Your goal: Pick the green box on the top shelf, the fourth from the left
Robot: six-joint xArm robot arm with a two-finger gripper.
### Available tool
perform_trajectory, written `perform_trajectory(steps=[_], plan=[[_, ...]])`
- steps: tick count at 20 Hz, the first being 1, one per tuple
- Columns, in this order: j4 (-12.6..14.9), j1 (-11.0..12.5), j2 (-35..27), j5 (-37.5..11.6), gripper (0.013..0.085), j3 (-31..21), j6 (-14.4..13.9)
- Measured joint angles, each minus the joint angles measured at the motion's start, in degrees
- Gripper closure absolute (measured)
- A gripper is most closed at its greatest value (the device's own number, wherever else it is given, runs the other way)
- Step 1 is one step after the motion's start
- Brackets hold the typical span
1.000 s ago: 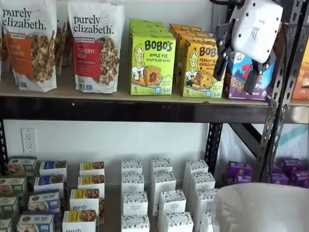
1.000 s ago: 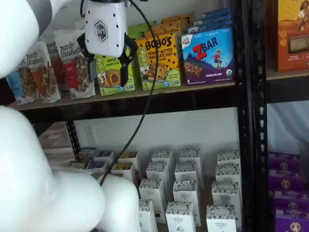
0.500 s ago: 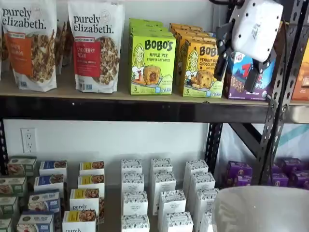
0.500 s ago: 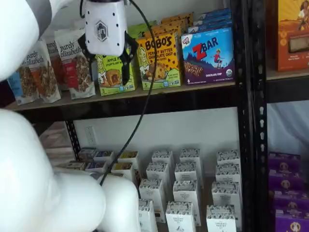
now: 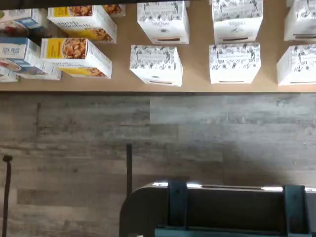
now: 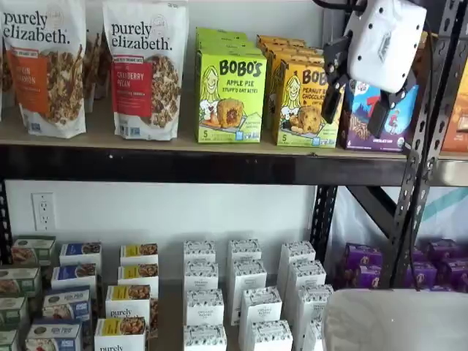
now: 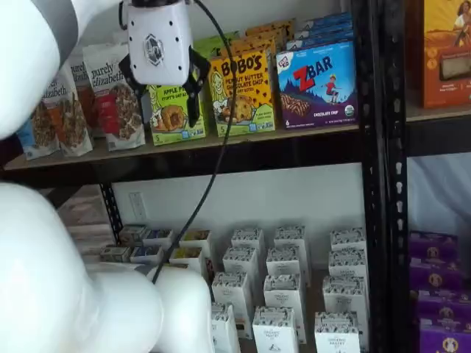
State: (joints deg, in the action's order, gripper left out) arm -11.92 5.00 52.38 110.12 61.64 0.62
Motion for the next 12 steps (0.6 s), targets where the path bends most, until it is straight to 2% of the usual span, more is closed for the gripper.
perform_trajectory(steps=[12], plan=[[2.50, -5.34, 0.10, -6.44, 0.0130, -0.92, -3.60]])
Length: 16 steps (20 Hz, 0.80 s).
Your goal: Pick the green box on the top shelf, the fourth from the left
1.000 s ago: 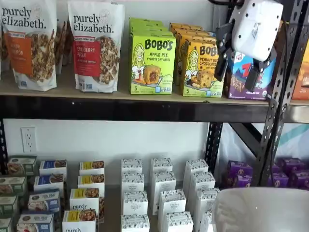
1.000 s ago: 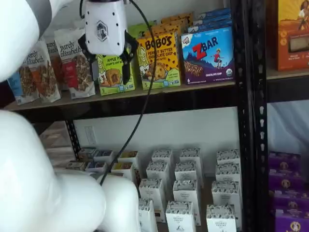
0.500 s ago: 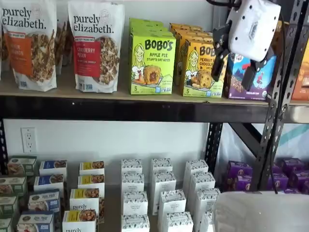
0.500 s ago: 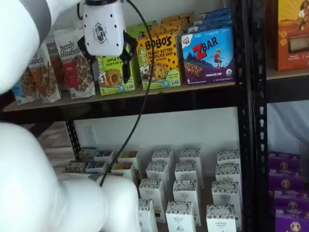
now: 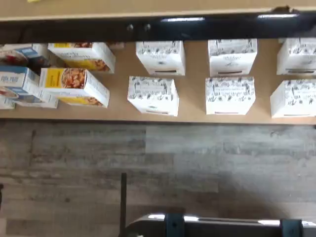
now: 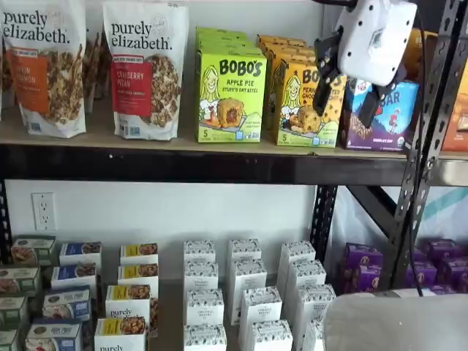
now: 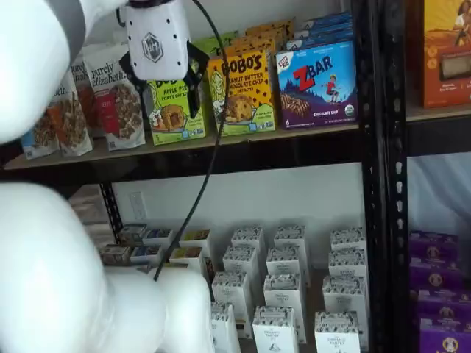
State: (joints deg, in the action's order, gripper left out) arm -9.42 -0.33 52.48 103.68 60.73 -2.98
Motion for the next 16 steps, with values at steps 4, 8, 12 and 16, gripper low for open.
perform_trajectory(steps=[4, 8, 12, 16], plan=[[0.62, -1.95, -1.47, -2.00, 0.0130, 0.67, -1.51], [1.06, -3.16, -3.23, -3.09, 0.0130, 1.61, -2.49], [1.65, -4.72, -4.60, -4.57, 0.0130, 2.23, -3.71], [2.79, -7.08, -6.21, -6.42, 0.0130, 2.98, -5.63]])
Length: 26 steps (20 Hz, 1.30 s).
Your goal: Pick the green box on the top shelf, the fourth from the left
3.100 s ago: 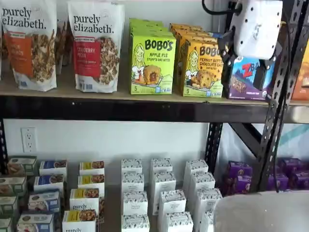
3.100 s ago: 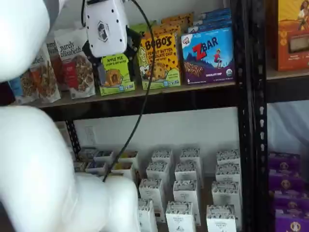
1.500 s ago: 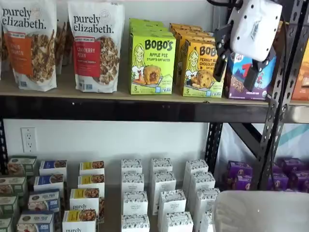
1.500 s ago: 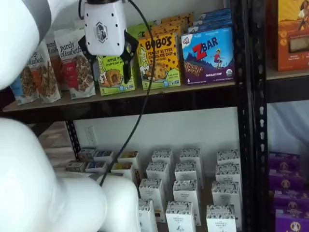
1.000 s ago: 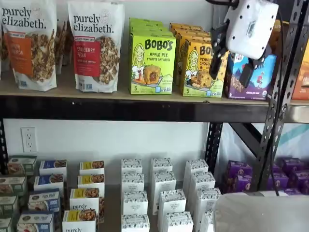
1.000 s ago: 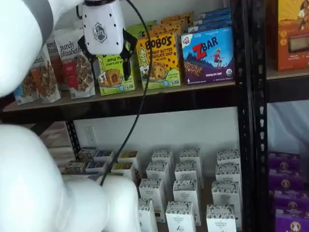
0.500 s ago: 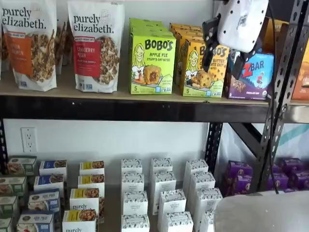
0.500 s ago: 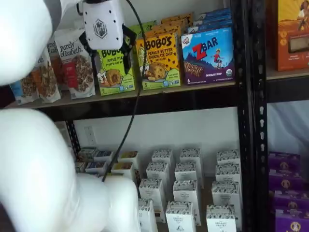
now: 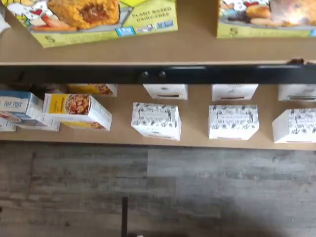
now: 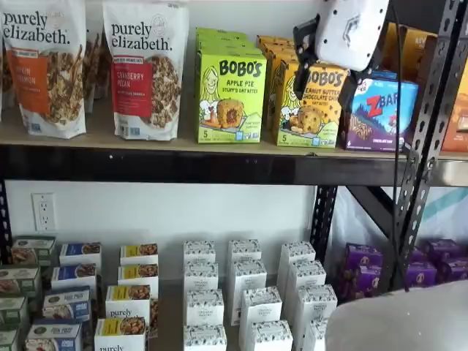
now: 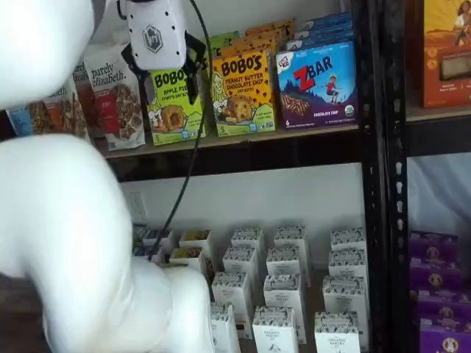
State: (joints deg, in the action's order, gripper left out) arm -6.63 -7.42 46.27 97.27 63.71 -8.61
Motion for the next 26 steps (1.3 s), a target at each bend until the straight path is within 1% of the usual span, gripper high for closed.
perform_trajectory(steps=[4, 10, 16, 20, 26], plan=[[1.14, -2.46, -1.81, -1.46, 0.0130, 0.95, -2.12], [1.78, -4.98, -3.99, -2.99, 0.0130, 2.03, -4.40], [2.67, -6.51, -5.33, -5.02, 0.0130, 2.59, -5.67], [4.01, -7.45, -6.83, -6.45, 0.0130, 3.79, -6.37], [4.58, -8.14, -9.07, -7.21, 0.0130, 5.67, -6.99]])
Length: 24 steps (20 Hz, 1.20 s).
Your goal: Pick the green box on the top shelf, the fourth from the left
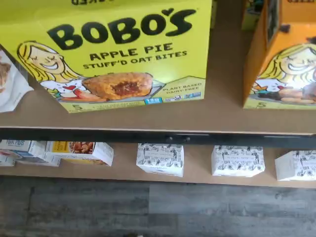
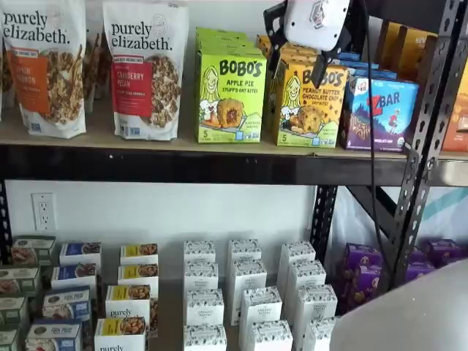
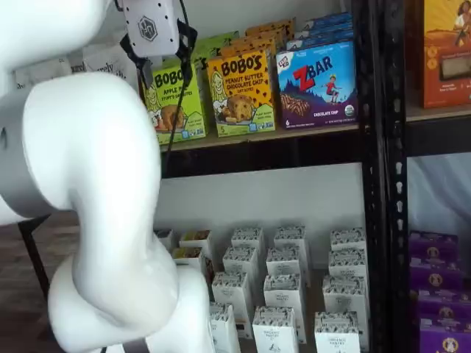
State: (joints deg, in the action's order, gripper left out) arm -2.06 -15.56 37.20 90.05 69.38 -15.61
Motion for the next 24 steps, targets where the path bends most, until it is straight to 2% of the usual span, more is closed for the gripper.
perform_trajectory(steps=[24], plan=[[2.35, -4.00, -4.03, -0.82, 0.0130, 3.83, -3.73]])
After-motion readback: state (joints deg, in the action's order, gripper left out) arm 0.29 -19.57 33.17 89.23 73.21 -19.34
